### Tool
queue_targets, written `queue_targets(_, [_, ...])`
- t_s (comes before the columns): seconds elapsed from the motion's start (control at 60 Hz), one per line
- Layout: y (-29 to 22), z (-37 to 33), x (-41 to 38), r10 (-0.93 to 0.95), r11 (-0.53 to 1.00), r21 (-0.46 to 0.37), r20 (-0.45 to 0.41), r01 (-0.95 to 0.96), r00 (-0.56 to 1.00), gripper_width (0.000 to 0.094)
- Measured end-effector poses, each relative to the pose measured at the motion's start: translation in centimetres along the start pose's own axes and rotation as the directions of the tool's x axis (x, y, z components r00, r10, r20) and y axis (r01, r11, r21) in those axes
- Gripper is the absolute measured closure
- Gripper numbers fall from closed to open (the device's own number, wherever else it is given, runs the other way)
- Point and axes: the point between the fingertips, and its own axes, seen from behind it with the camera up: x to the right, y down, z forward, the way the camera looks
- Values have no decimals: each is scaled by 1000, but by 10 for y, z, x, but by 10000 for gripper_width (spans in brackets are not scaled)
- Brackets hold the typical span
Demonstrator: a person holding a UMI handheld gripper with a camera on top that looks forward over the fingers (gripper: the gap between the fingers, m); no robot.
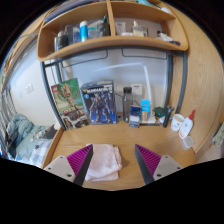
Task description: Fold towel
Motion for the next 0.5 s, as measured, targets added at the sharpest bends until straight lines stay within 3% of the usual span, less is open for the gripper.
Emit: queue_targets(0.5, [-31, -101, 52, -52, 990, 127, -36, 57, 998, 84])
